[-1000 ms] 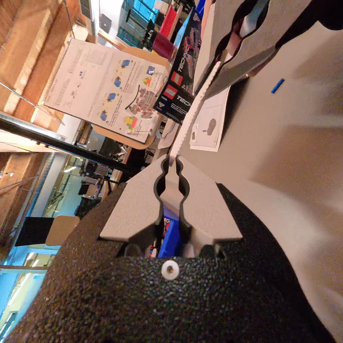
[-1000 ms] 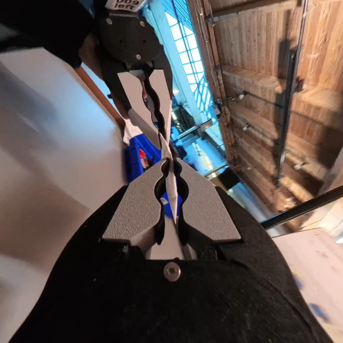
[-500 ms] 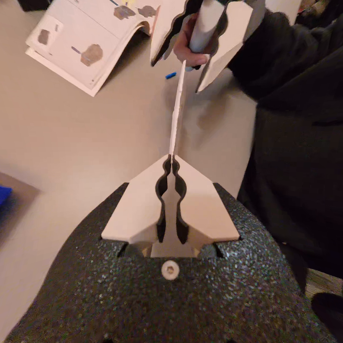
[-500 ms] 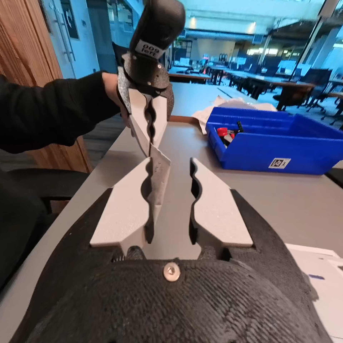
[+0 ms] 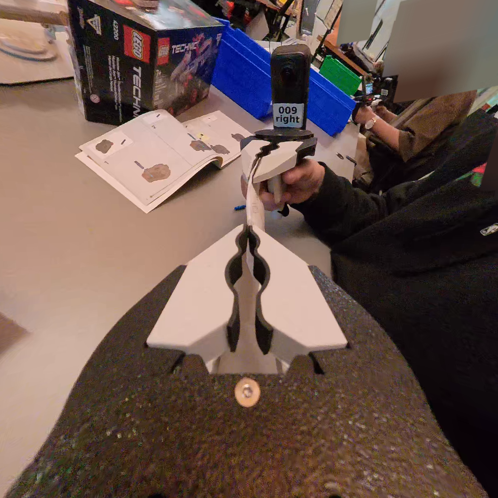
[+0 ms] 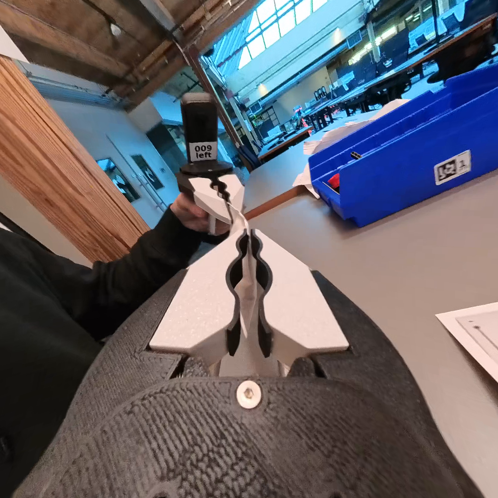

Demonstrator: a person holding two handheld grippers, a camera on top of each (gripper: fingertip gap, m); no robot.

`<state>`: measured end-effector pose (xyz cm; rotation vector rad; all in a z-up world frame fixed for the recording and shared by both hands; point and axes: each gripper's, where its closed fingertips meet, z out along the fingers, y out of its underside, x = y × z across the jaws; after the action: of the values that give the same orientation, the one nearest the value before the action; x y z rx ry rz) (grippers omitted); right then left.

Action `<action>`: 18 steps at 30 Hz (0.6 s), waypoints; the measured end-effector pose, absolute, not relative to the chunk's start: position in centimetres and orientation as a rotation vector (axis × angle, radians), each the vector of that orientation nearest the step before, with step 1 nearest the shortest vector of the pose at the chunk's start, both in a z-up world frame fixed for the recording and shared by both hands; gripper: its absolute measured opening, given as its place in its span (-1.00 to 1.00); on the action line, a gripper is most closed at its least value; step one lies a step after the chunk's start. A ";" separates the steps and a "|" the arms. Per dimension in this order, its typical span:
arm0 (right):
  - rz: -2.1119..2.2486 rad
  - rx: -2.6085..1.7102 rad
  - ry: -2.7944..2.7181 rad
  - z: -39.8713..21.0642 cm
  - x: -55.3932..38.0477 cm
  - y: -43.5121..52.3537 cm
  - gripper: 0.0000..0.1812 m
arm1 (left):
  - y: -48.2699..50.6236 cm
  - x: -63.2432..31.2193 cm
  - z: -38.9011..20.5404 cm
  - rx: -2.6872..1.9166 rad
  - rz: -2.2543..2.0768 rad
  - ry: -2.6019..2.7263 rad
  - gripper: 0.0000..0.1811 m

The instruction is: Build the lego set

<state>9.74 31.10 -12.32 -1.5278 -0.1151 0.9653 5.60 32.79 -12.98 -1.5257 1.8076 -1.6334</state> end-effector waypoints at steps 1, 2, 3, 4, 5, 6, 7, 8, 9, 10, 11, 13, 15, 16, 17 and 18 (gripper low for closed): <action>0.920 -1.551 -0.126 -12.6 10.0 31.2 -0.96 | 32.8 5.6 -13.1 -1.547 -1.646 1.801 -1.00; 0.845 -1.583 -0.142 -13.0 10.5 31.3 -0.90 | 33.1 5.7 -13.3 -1.583 -1.633 1.787 -1.00; 0.745 -1.608 -0.163 -13.2 11.1 31.4 -0.78 | 33.5 5.7 -13.7 -1.622 -1.601 1.782 -1.00; 0.640 -1.623 -0.193 -13.2 11.7 31.5 -0.74 | 33.8 5.6 -14.2 -1.658 -1.558 1.797 -1.00; 0.539 -1.635 -0.231 -13.2 12.1 31.5 -0.71 | 34.1 5.4 -14.7 -1.689 -1.507 1.819 -1.00; 0.460 -1.638 -0.284 -13.1 12.1 31.4 -0.67 | 34.2 5.4 -15.1 -1.706 -1.466 1.842 -1.00; 0.416 -1.631 -0.345 -12.8 11.7 31.2 -0.63 | 34.0 5.3 -15.2 -1.709 -1.451 1.871 -1.00; 0.399 -1.622 -0.399 -12.6 11.0 31.0 -0.61 | 33.5 5.2 -15.3 -1.703 -1.442 1.908 -1.00; 0.388 -1.625 -0.436 -12.7 10.3 31.1 -0.63 | 33.2 5.1 -15.5 -1.697 -1.416 1.952 -1.00; 0.388 -1.631 -0.474 -12.9 9.6 31.1 -0.64 | 32.8 5.0 -15.7 -1.685 -1.378 2.007 -1.00; 0.399 -1.638 -0.521 -13.3 8.7 31.1 -0.69 | 32.2 4.9 -15.9 -1.657 -1.341 2.071 -1.00; 0.434 -1.685 -0.589 -14.4 7.3 31.0 -0.81 | 31.1 4.9 -16.2 -1.604 -1.272 2.173 -1.00; 0.503 -1.706 -0.656 -15.3 5.9 30.5 -0.89 | 30.3 4.9 -16.2 -1.563 -1.238 2.248 -1.00; 0.512 -1.719 -0.678 -15.8 5.5 30.4 -0.89 | 30.1 5.1 -16.1 -1.553 -1.231 2.257 -1.00; 0.496 -1.728 -0.686 -16.1 5.4 30.5 -0.89 | 30.1 5.2 -16.0 -1.548 -1.230 2.261 -1.00; 0.480 -1.726 -0.692 -16.1 5.3 30.5 -0.93 | 30.1 5.3 -16.0 -1.545 -1.219 2.265 -1.00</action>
<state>5.33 30.55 -16.13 -1.7265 -0.6924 0.4800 5.35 30.12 -15.99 -1.5451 2.2651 -1.2193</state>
